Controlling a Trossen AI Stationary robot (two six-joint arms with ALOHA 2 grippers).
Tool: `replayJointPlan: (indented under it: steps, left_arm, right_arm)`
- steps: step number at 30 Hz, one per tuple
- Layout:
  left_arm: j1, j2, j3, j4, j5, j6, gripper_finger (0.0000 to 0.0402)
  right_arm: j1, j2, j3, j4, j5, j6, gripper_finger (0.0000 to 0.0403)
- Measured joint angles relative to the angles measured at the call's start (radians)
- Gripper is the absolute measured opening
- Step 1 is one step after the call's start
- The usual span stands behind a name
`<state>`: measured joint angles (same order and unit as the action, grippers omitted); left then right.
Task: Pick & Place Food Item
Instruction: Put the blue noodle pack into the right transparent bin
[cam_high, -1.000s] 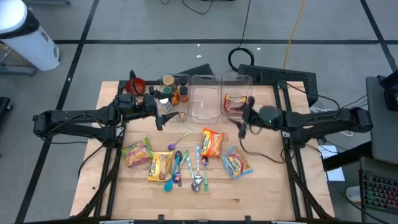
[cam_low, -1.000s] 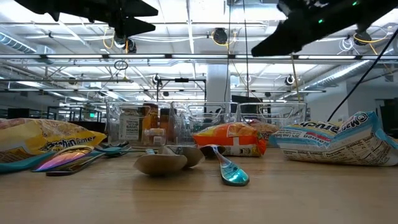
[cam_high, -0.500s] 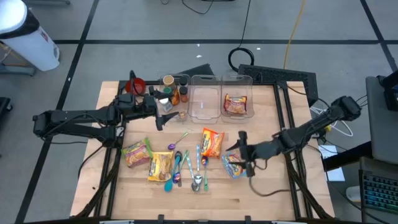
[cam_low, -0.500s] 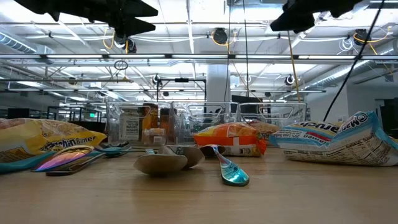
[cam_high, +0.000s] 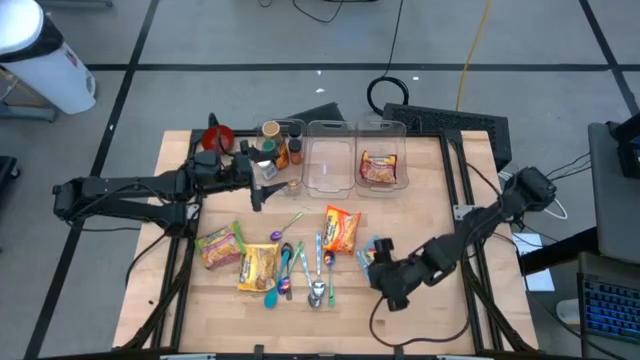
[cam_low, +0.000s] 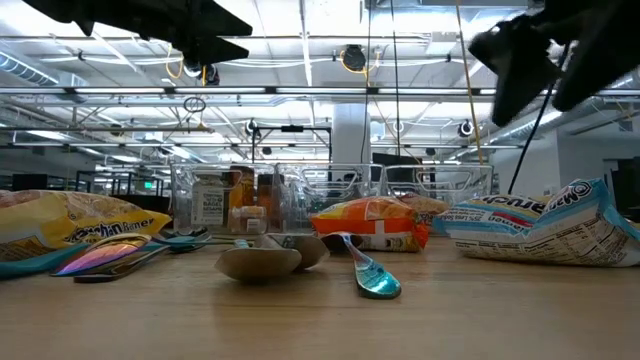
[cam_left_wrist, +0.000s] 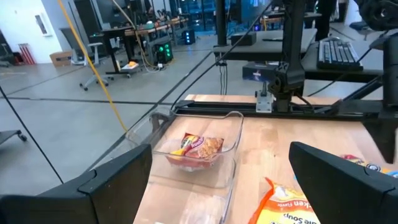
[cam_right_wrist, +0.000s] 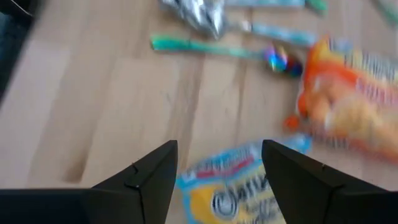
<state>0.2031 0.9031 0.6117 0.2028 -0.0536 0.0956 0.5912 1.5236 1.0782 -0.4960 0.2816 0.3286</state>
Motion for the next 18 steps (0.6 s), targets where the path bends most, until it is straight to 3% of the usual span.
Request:
replayJointPlan:
  steps: [6,18]
  left_arm:
    - [0.0,0.0,0.0,0.0,0.0,-0.029,0.0388]
    - [-0.002,0.0,0.0,0.0,0.0,-0.053,0.0388]
  right_arm:
    - [0.032,0.013,-0.034,-0.079,0.003,0.151,0.0227]
    - [0.033,0.012,-0.204,0.029,0.003,0.158,0.0203]
